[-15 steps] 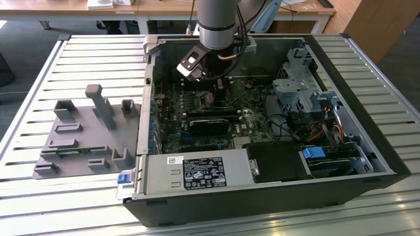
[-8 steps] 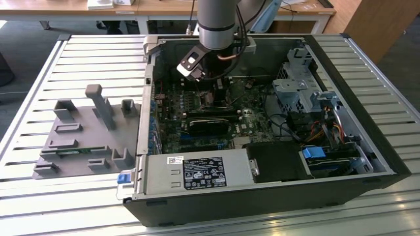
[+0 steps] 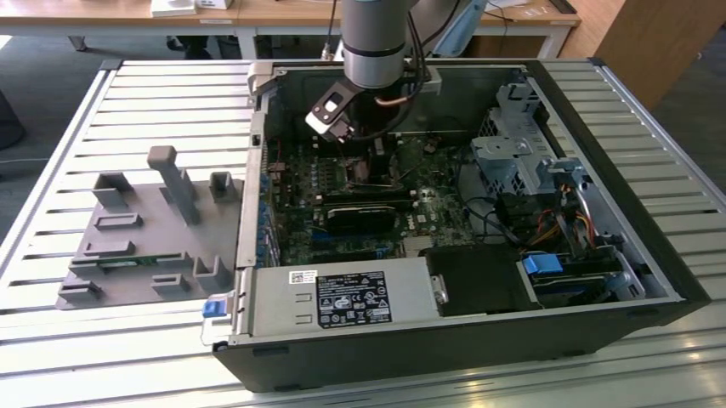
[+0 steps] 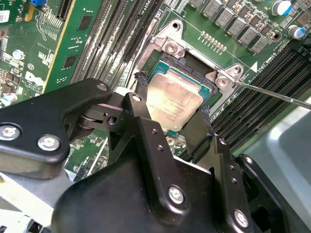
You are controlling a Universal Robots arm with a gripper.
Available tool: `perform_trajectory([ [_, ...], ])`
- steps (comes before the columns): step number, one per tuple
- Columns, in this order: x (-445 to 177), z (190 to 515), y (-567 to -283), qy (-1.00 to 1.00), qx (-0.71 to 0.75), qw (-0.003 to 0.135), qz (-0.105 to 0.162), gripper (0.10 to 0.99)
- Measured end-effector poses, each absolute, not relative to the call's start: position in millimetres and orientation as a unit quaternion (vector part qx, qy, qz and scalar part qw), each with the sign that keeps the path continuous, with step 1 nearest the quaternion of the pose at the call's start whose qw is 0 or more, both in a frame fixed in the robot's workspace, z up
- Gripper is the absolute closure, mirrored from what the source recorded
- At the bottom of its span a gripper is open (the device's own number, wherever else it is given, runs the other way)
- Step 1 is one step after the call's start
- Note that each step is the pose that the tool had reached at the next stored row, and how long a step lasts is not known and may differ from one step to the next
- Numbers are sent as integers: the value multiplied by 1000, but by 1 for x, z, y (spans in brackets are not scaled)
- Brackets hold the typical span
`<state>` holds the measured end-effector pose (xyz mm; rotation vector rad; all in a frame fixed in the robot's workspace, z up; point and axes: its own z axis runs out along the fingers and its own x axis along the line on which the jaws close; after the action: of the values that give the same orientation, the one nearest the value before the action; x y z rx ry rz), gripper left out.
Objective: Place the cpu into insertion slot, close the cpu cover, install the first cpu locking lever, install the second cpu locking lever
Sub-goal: 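Place the cpu into insertion slot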
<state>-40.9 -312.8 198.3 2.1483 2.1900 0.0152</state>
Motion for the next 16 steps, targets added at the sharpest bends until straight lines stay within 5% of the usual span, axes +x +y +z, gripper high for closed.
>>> perform_trajectory([
  [16, -42, 192, -311, 713, 700, 37, 5, 545],
])
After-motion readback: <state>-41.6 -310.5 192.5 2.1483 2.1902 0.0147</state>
